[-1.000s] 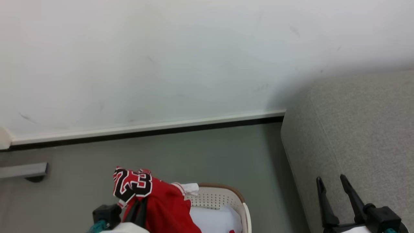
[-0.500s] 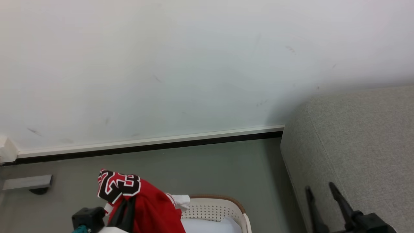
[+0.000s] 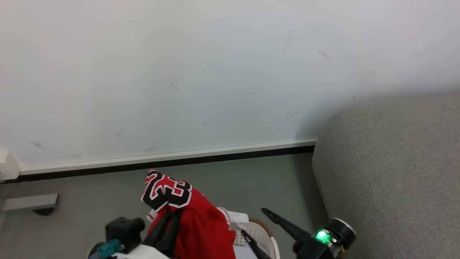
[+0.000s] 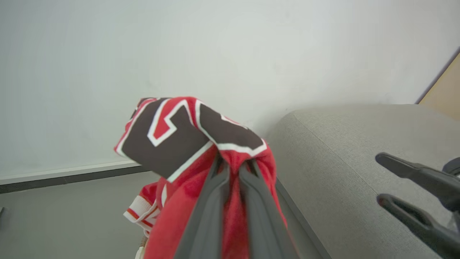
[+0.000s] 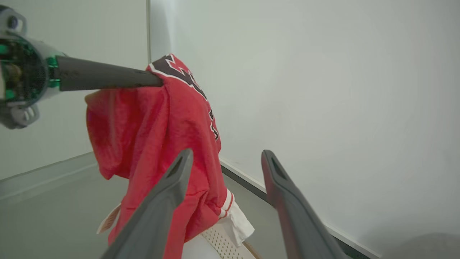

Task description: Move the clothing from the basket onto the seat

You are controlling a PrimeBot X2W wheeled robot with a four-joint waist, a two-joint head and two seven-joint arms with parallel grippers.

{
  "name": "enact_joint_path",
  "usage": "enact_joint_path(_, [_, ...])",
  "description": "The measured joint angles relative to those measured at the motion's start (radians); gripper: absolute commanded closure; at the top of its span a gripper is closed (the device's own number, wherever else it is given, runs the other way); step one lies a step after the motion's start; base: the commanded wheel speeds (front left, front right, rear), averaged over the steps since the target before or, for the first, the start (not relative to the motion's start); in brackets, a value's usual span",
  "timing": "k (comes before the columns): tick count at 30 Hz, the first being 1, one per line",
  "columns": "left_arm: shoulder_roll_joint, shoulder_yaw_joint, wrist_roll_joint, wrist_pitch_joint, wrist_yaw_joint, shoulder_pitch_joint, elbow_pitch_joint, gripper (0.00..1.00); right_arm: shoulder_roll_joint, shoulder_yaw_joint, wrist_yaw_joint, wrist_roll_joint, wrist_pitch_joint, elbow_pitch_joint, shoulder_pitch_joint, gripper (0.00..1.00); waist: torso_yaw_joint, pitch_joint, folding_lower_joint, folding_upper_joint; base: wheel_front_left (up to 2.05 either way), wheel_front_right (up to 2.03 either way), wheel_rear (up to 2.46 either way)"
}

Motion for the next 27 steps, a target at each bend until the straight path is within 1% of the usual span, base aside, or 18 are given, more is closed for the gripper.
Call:
enact_joint_path(4, [-0.007, -0.045, 0.010, 0.016, -0.020, -0.019, -0.005, 1.00, -0.012, 0.135, 0.000, 0.046, 0.000, 0.052, -0.087, 0.00, 0.001, -0.002, 0.0000, 0.0000, 0.00, 0.00, 0.00])
enact_joint_path(7, [-0.012, -0.082, 0.019, 0.030, -0.040, -0.029, -0.009, 1.00, -0.020, 0.215, 0.000, 0.085, 0.000, 0.095, -0.144, 0.00, 0.003, -0.004, 0.0000, 0.0000, 0.00, 0.00, 0.00])
enact_joint_path(10, [-0.018, -0.123, 0.022, 0.043, -0.065, -0.036, -0.020, 1.00, -0.023, 0.273, 0.000, 0.112, 0.000, 0.143, -0.189, 0.00, 0.005, -0.008, 0.0000, -0.0001, 0.00, 0.00, 0.00])
enact_joint_path(13, [-0.020, -0.146, 0.023, 0.056, -0.079, -0.037, -0.026, 1.00, -0.022, 0.296, 0.000, 0.135, 0.000, 0.172, -0.213, 0.00, 0.007, -0.009, 0.0000, 0.0000, 0.00, 0.00, 0.00])
enact_joint_path(14, [-0.022, -0.165, 0.024, 0.065, -0.092, -0.037, -0.032, 1.00, -0.020, 0.306, 0.000, 0.151, 0.000, 0.188, -0.230, 0.00, 0.009, -0.011, 0.0000, -0.0001, 0.00, 0.00, 0.00])
enact_joint_path(15, [-0.022, -0.165, 0.024, 0.065, -0.092, -0.037, -0.032, 1.00, -0.020, 0.306, 0.000, 0.151, 0.000, 0.188, -0.230, 0.00, 0.009, -0.011, 0.0000, -0.0001, 0.00, 0.00, 0.00])
enact_joint_path(19, [-0.029, -0.203, 0.012, 0.080, -0.122, -0.037, -0.050, 1.00, -0.013, 0.325, 0.000, 0.179, 0.000, 0.215, -0.246, 0.00, 0.012, -0.014, 0.0000, 0.0000, 0.00, 0.00, 0.00])
enact_joint_path(21, [-0.029, -0.214, 0.003, 0.090, -0.130, -0.037, -0.055, 1.00, -0.004, 0.325, 0.000, 0.205, 0.000, 0.209, -0.246, 0.00, 0.013, -0.014, 0.0000, 0.0000, 0.00, 0.00, 0.00])
enact_joint_path(22, [-0.029, -0.216, 0.002, 0.091, -0.130, -0.037, -0.057, 1.00, -0.001, 0.325, 0.000, 0.215, 0.000, 0.207, -0.246, 0.53, 0.013, -0.014, 0.0000, 0.0000, 0.00, 0.00, 0.00])
enact_joint_path(23, [-0.028, -0.216, 0.002, 0.091, -0.130, -0.037, -0.056, 1.00, -0.001, 0.324, 0.000, 0.216, 0.000, 0.207, -0.247, 0.83, 0.012, -0.014, 0.0000, 0.0000, 0.00, 0.00, 0.00])
enact_joint_path(24, [-0.026, -0.216, 0.002, 0.091, -0.130, -0.037, -0.056, 1.00, -0.001, 0.320, 0.000, 0.222, 0.000, 0.204, -0.247, 1.00, 0.012, -0.014, 0.0000, 0.0000, 0.00, 0.00, 0.00])
enact_joint_path(27, [-0.023, -0.216, 0.002, 0.091, -0.129, -0.037, -0.053, 1.00, -0.001, 0.309, 0.000, 0.243, 0.000, 0.191, -0.245, 1.00, 0.010, -0.014, 0.0000, 0.0000, 0.00, 0.00, 0.00])
